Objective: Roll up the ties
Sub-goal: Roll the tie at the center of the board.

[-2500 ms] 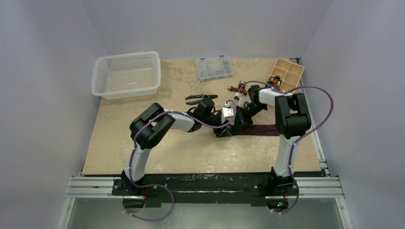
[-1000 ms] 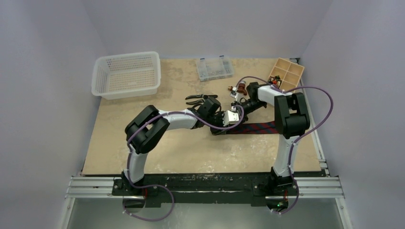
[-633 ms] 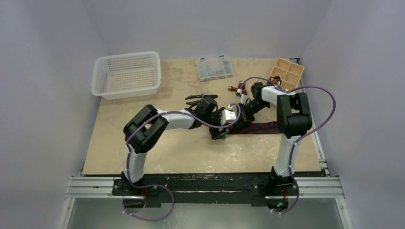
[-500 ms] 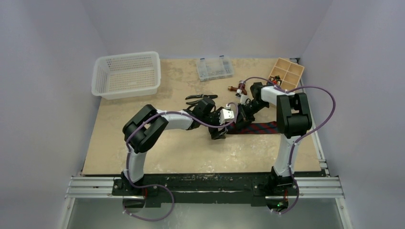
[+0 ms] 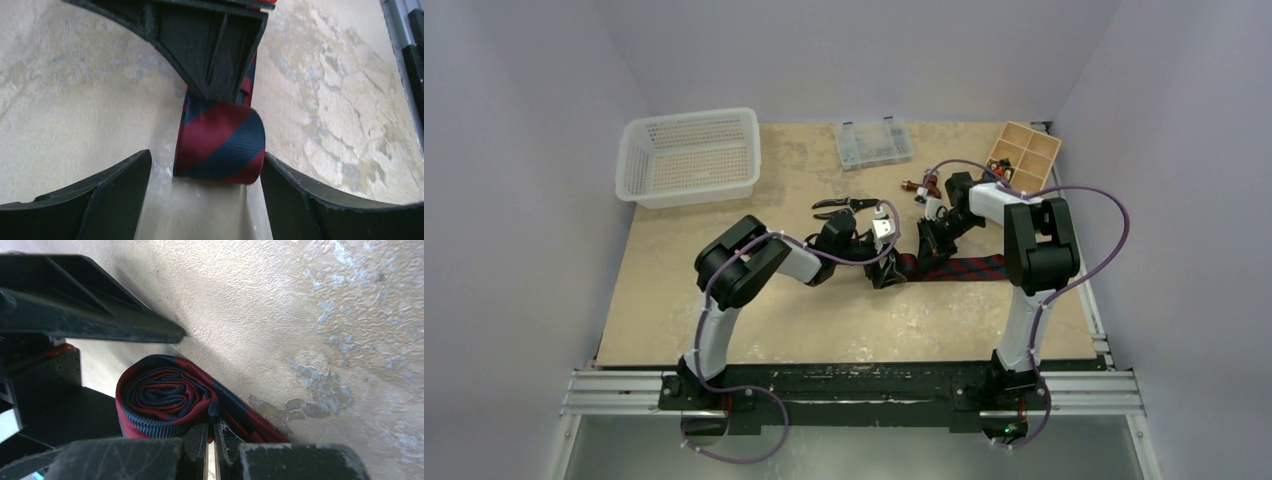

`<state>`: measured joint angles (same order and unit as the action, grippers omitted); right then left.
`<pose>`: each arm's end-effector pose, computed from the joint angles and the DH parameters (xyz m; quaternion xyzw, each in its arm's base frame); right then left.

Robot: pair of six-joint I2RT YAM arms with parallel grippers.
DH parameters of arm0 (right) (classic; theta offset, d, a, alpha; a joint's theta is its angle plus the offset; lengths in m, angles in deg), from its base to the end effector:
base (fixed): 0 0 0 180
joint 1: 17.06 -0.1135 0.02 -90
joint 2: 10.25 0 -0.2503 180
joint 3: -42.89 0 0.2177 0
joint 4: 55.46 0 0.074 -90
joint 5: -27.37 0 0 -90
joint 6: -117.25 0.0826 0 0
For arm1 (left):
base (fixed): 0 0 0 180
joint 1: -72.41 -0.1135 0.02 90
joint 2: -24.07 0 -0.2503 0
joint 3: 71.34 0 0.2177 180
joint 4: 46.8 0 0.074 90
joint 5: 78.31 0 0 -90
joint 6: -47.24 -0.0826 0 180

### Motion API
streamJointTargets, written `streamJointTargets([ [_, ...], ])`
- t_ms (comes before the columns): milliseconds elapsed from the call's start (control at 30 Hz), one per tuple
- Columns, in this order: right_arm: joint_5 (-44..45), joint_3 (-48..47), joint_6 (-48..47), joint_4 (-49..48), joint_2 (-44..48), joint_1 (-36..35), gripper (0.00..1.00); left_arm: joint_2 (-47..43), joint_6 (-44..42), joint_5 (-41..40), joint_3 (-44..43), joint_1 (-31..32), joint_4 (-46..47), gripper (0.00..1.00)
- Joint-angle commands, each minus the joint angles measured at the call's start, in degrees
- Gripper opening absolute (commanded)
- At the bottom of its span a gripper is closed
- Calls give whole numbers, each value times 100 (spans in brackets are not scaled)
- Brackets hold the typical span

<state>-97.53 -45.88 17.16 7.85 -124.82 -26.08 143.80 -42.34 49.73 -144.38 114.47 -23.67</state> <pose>0.3109 0.0972 0.1047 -0.1606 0.9403 0.2998 0.0102 0.2784 -0.3198 0.1169 0.4480 0.6758 -0.4418 0.3840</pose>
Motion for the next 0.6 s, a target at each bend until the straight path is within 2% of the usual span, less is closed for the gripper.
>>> streamJointTargets([
  [0,1274,198,-306,-415,-180,-74,0,538,842,134,316,281,2297,78],
  [167,1357,102,-412,-228,-238,-73,0,1017,813,-149,350,481,3273,68],
  [400,1441,170,-422,-143,-232,-70,0,1458,727,-241,71,522,3582,53],
  [567,1502,255,-394,-204,-202,-68,0,1673,838,-82,-65,539,3749,52],
])
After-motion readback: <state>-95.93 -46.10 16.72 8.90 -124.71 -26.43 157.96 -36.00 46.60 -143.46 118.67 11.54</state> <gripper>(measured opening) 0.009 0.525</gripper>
